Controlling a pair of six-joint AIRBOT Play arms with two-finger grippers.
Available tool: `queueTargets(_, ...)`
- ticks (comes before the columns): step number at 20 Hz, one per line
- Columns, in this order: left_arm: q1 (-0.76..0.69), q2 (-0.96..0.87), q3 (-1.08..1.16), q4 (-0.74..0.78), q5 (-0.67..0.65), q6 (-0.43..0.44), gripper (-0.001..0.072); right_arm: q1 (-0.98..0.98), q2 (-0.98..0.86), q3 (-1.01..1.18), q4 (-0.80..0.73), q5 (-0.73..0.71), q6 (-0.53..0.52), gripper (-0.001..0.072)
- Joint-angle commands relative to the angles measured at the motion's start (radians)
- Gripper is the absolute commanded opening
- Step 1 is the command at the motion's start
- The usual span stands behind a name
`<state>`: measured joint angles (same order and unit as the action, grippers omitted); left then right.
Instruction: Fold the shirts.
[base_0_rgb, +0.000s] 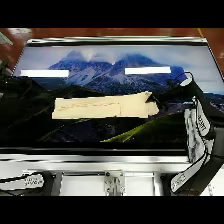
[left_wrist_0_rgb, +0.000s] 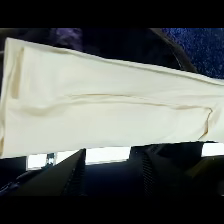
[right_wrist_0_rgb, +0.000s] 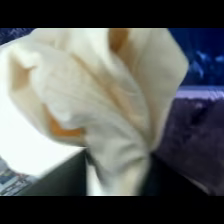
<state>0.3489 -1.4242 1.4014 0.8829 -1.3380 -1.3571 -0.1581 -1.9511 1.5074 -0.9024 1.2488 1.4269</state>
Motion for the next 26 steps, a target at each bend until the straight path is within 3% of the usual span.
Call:
queueTargets(1, -0.093, 0.013, 0.001, 0.0, 0.03, 0.003, 0.0428, 0.019, -0.012, 0.002, 0.076, -0.02, -0.033, 0.006)
queueTargets(3, -0.155, 0.012, 0.0, 0.0, 0.068, 0.003, 0.0399, 0.015, 0.02, 0.008, 0.085, 0.011, -0.058, 0.0066)
queueTargets(5, -0.24, 0.012, -0.012, 0.0, 0.137, 0.015, 0.016, 0.01, 0.094, 0.008, 0.084, 0.027, -0.063, 0.0066)
queueTargets(6, -0.287, 0.01, -0.025, 0.0, 0.184, 0.031, 0.0111, 0.01, 0.139, 0.008, 0.083, 0.045, -0.062, 0.0066)
queueTargets(9, -0.456, -0.039, -0.066, -0.002, 0.351, 0.035, 0.0088, 0.012, 0.296, 0.008, 0.081, 0.172, -0.048, 0.0066)
queueTargets(10, -0.519, -0.075, -0.068, -0.014, 0.384, 0.035, 0.0035, 0.012, 0.349, 0.008, 0.081, 0.221, -0.038, 0.0066)
queueTargets(17, -0.822, -0.3, -0.066, -0.253, 0.527, 0.037, 0.0036, 0.012, 0.669, 0.008, -0.032, 0.404, 0.114, 0.0066)
queueTargets(24, -1.079, -0.404, -0.066, -0.55, 0.595, 0.083, 0.0035, 0.012, 0.833, 0.008, -0.067, 0.419, 0.203, 0.0066)
queueTargets(26, -1.133, -0.442, -0.066, -0.636, 0.595, 0.134, 0.0035, 0.012, 0.838, 0.008, -0.072, 0.418, 0.216, 0.0066)
